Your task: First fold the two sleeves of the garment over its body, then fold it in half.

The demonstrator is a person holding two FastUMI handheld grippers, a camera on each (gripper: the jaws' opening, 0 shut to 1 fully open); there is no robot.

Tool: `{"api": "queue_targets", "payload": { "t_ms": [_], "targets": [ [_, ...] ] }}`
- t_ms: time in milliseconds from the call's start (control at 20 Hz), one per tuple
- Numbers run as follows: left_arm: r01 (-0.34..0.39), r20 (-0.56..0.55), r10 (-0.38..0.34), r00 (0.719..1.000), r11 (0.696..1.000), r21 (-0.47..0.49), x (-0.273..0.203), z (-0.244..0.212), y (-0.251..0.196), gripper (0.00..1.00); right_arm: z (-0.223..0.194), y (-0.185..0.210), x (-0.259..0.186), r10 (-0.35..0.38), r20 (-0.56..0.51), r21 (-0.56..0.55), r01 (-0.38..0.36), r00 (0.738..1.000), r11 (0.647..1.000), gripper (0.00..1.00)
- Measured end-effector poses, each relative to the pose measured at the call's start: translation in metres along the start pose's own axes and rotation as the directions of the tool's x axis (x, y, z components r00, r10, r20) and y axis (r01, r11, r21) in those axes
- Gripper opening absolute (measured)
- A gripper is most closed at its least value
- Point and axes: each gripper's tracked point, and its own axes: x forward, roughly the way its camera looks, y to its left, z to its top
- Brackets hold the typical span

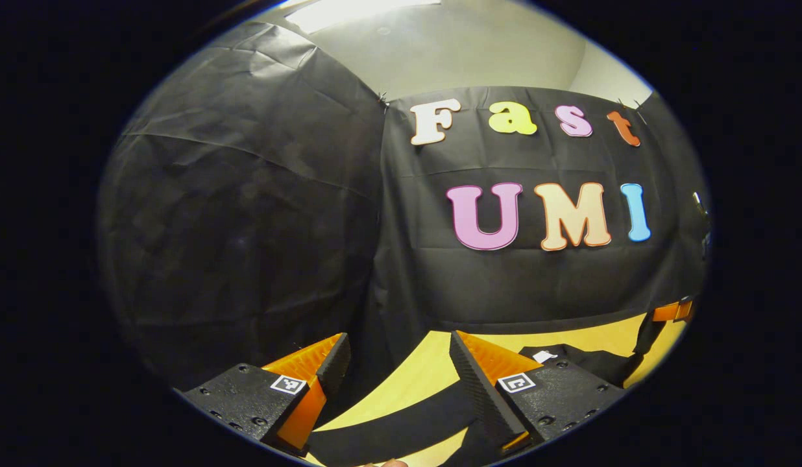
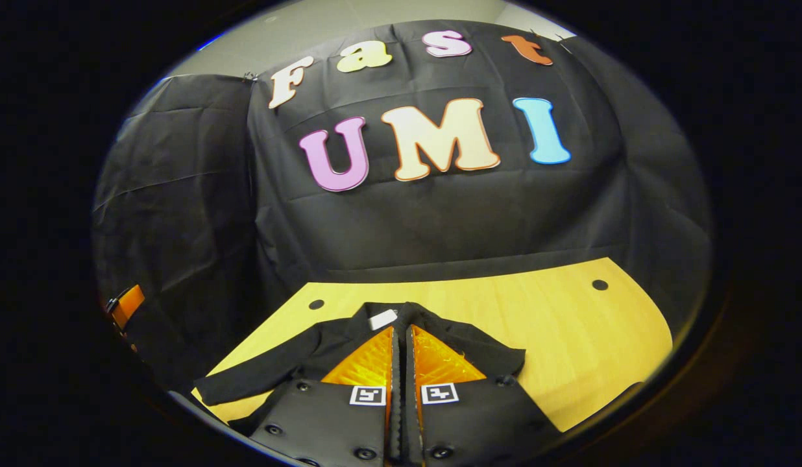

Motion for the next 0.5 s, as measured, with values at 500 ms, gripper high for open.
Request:
{"api": "queue_targets", "payload": {
  "t_ms": [500],
  "targets": [
    [-0.068, -0.043, 0.069, 0.997, 0.997, 0.023, 0.004, -0.022, 0.067, 0.92, -0.015, 0.105, 0.045, 0.119, -0.048, -0.122, -0.124, 0.992, 0.985, 0.06]
  ]
}}
